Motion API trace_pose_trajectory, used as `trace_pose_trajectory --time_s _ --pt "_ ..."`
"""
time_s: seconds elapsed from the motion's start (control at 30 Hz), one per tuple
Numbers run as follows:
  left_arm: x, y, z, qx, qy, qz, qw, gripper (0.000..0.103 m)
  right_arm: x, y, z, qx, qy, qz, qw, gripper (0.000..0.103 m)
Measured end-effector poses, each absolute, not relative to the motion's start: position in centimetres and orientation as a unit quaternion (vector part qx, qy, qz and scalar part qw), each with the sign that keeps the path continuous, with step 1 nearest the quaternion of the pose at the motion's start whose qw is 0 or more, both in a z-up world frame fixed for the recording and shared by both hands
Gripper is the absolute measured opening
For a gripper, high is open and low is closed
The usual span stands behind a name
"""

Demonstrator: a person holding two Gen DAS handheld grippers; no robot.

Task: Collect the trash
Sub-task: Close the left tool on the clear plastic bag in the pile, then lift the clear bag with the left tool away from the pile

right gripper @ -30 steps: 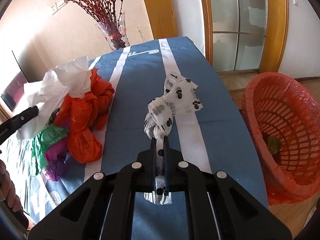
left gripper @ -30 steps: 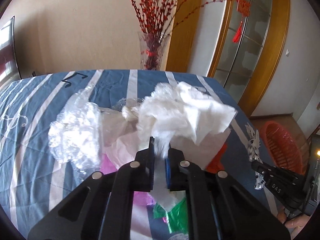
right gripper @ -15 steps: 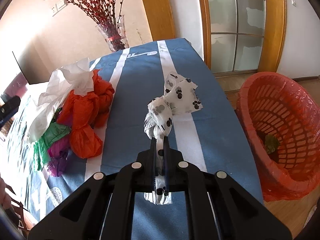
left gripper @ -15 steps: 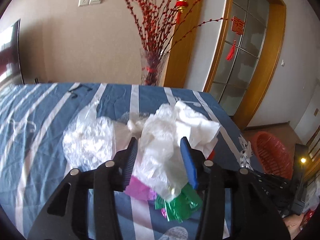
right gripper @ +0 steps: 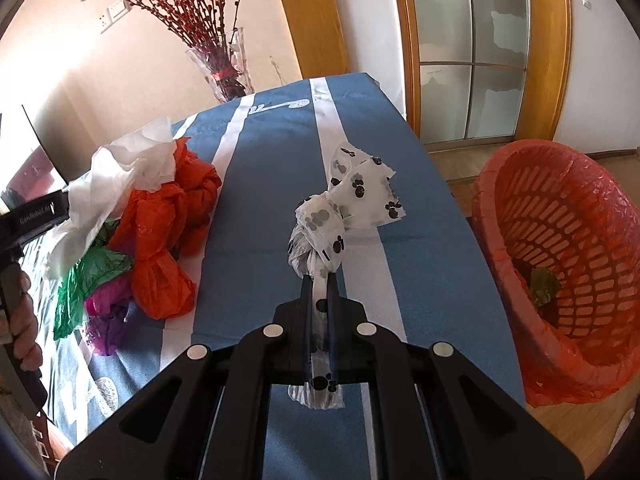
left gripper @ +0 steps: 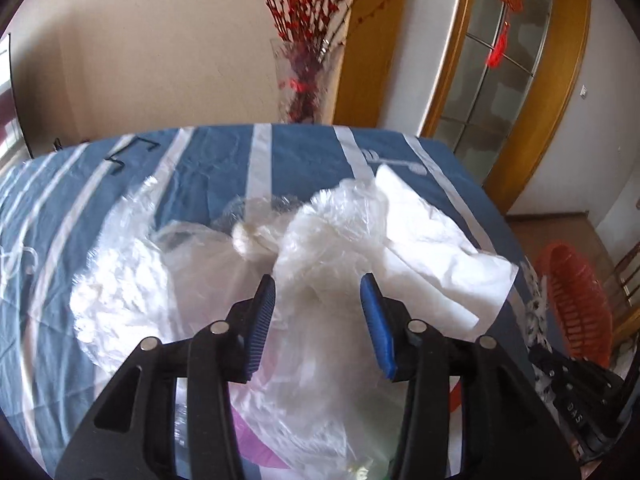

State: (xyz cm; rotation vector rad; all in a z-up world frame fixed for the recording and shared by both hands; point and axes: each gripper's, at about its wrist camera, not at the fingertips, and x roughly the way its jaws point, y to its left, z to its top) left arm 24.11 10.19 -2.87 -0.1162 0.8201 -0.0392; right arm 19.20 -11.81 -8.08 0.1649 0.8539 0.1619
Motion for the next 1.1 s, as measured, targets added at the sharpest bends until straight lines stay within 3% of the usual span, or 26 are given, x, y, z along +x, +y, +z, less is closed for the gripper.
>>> trace_pose_trajectory --time_s 0.2,0.27,0.3,0.43,1.1 --pt "24.1 9.4 -4.0 -0.057 0.418 -0.04 0.906 0.044 19.1 -11.6 -8.3 0.078 0.417 0.078 0.902 0.007" --pt "23.9 9.2 -4.3 -0.056 0.421 -0.046 0.904 0.035 19.0 -11.6 -8.3 0.078 0.417 0.079 0.902 0.007" --pt "23.9 9.2 -4.3 -0.057 0.419 -0.05 0.905 0.021 19.0 -11.6 -8.3 0.078 0.417 0.079 0.902 0.007" --pt "23.2 9.0 -3.7 -0.053 0.393 -0.053 0.916 0.007 18.8 -11.6 -8.1 0.078 0.415 0.078 0.903 0.007" --pt "18.3 9.5 3.8 -0.05 0.29 -0.057 0.954 0.006 16.5 -12.5 -5.5 0.077 0.383 0.079 0.917 0.007"
